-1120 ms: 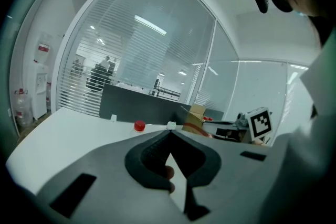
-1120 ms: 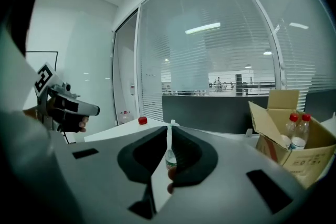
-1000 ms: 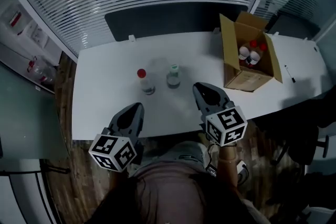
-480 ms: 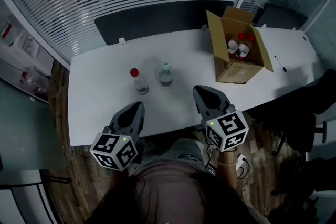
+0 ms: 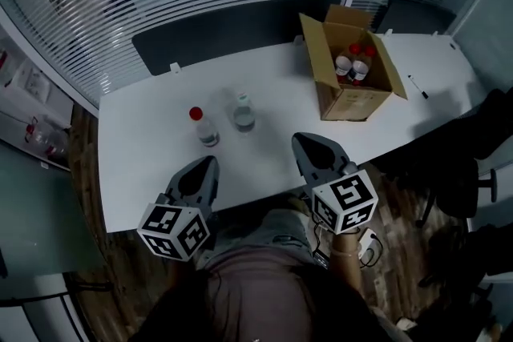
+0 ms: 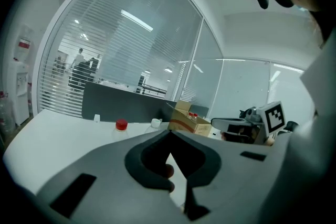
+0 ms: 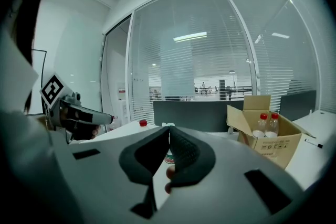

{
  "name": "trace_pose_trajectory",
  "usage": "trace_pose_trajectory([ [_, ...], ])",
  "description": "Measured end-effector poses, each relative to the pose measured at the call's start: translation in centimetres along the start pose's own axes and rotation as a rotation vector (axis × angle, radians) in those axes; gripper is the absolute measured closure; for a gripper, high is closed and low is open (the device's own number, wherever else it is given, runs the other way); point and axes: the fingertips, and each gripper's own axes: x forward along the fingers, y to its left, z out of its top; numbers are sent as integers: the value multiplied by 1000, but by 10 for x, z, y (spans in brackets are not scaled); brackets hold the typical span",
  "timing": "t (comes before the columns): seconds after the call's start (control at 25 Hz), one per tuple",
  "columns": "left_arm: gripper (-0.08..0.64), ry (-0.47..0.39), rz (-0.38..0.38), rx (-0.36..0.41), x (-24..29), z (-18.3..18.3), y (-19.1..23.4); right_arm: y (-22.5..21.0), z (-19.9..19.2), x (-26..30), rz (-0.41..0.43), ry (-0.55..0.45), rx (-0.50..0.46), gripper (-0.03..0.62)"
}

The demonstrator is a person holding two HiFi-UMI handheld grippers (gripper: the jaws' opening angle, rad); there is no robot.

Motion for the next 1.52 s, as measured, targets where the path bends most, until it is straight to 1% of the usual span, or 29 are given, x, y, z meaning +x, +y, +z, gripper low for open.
trace_pose_trajectory([
  [0.2, 552, 21, 5, 21, 6, -4, -3, -3, 0, -2, -4, 1, 2, 568],
  [0.6, 552, 0, -20, -20, 23, -1, -9, -17, -2, -1, 9, 3, 10, 568],
  [0.76, 552, -10, -31, -19, 37, 0, -20, -29, -2, -6, 14, -6, 16, 568],
  [0.96, 552, -21, -65, -44, 61, 7, -39, -54, 1, -14, 10, -8, 21, 568],
  [1.24, 552, 11, -120, -42, 107, 10, -74, -99, 0, -27, -7, 11, 32, 568],
  [1.52, 552, 26, -169, -33, 151, 15, -107, -147, 3, -44, -59, 10, 8, 568],
])
